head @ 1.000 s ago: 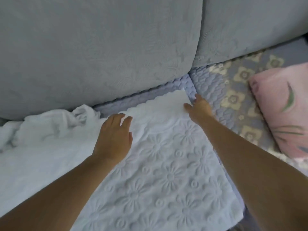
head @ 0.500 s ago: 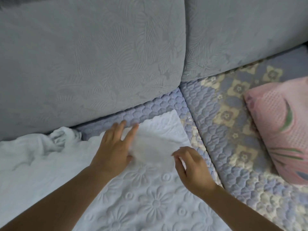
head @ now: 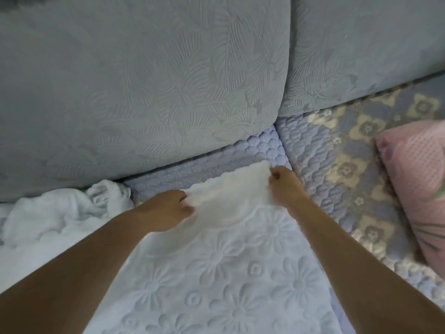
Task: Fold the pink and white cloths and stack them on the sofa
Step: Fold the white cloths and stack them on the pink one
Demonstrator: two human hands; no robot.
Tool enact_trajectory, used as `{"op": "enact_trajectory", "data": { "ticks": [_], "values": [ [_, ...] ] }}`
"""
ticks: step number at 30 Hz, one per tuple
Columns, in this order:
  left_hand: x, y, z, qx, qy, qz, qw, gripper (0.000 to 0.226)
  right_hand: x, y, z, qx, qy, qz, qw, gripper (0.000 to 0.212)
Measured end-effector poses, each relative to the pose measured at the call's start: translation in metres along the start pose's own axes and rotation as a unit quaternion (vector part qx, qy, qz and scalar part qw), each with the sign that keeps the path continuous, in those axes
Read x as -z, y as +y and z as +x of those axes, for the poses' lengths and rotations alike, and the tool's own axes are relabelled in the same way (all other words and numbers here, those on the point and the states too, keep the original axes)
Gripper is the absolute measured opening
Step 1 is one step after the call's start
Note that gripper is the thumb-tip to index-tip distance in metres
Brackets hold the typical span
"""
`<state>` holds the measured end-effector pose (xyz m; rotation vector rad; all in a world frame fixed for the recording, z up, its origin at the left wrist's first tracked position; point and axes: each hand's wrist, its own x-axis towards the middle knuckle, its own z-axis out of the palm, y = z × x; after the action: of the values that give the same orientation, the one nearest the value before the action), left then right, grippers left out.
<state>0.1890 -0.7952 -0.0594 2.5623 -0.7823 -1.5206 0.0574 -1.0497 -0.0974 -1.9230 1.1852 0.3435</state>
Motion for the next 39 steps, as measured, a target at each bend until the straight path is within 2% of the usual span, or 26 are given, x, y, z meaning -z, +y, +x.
{"op": "enact_trajectory", "data": {
  "ticks": [1,3,5,8,11,14,15,17,19,21,25,28,30,32,34,36,38,39],
  "values": [
    [-0.006,-0.008,0.009,0.019,0.008,0.033,0.999,0.028,-0.003,0.003,0.009,-0.028,-0.005,-0.001,1.0,0.019],
    [-0.01,-0.021,0.018,0.035,0.031,0.03,0.998,0.023,-0.004,0.0,0.016,-0.028,0.003,0.0,1.0,0.011],
    [-0.011,-0.029,0.02,0.027,0.053,0.003,0.998,0.027,-0.006,-0.006,0.015,-0.007,0.014,-0.01,1.0,0.019],
    [-0.016,-0.03,0.014,0.027,0.058,-0.006,0.998,0.021,-0.008,0.0,0.017,0.003,0.03,-0.047,0.998,0.023],
    [-0.023,-0.033,0.009,0.042,0.074,-0.005,0.996,0.044,-0.009,0.005,0.018,-0.012,0.046,-0.046,0.998,0.02],
    [-0.026,-0.033,0.011,0.056,0.095,-0.01,0.994,0.049,-0.013,0.002,0.017,0.001,0.069,-0.064,0.996,0.017],
    [-0.027,-0.031,0.011,0.059,0.115,0.006,0.992,0.047,-0.015,0.001,0.018,0.002,0.073,-0.066,0.995,0.016],
    [-0.033,-0.027,0.012,0.051,0.202,0.073,0.975,0.046,-0.019,0.001,0.017,-0.001,0.086,-0.062,0.994,0.015],
    [-0.036,-0.022,0.012,0.046,0.253,0.141,0.956,0.055,-0.02,0.002,0.014,-0.005,0.108,-0.055,0.993,0.02],
    [-0.034,-0.022,0.013,0.057,0.244,0.143,0.958,0.062,-0.022,0.003,0.015,0.001,0.11,-0.06,0.992,0.027],
    [-0.011,-0.036,0.009,0.089,0.131,0.097,0.983,0.064,-0.023,-0.008,0.021,0.007,0.063,-0.005,0.998,0.048],
    [-0.004,-0.047,-0.007,0.046,0.129,0.133,0.982,0.053,-0.022,-0.01,0.018,-0.002,0.049,0.036,0.998,0.045],
    [-0.013,-0.056,-0.02,0.01,0.182,0.193,0.964,0.053,-0.017,-0.009,0.016,-0.012,0.035,0.066,0.997,0.036],
    [-0.023,-0.059,-0.03,-0.021,0.257,0.226,0.94,0.065,-0.004,-0.014,0.008,0.002,0.015,0.095,0.995,0.023],
    [-0.025,-0.04,-0.043,-0.082,0.296,0.142,0.941,0.076,0.012,-0.024,-0.014,0.062,0.012,0.107,0.992,0.016],
    [-0.021,-0.003,-0.057,-0.187,0.303,0.027,0.934,0.081,0.026,-0.038,-0.055,0.146,-0.009,0.119,0.982,0.022],
    [-0.013,0.04,-0.07,-0.248,0.274,-0.036,0.929,0.083,0.034,-0.048,-0.101,0.215,-0.066,0.158,0.961,0.03],
    [-0.009,0.059,-0.077,-0.256,0.239,-0.058,0.935,0.076,0.036,-0.05,-0.122,0.235,-0.093,0.182,0.95,0.032]
  ]
}}
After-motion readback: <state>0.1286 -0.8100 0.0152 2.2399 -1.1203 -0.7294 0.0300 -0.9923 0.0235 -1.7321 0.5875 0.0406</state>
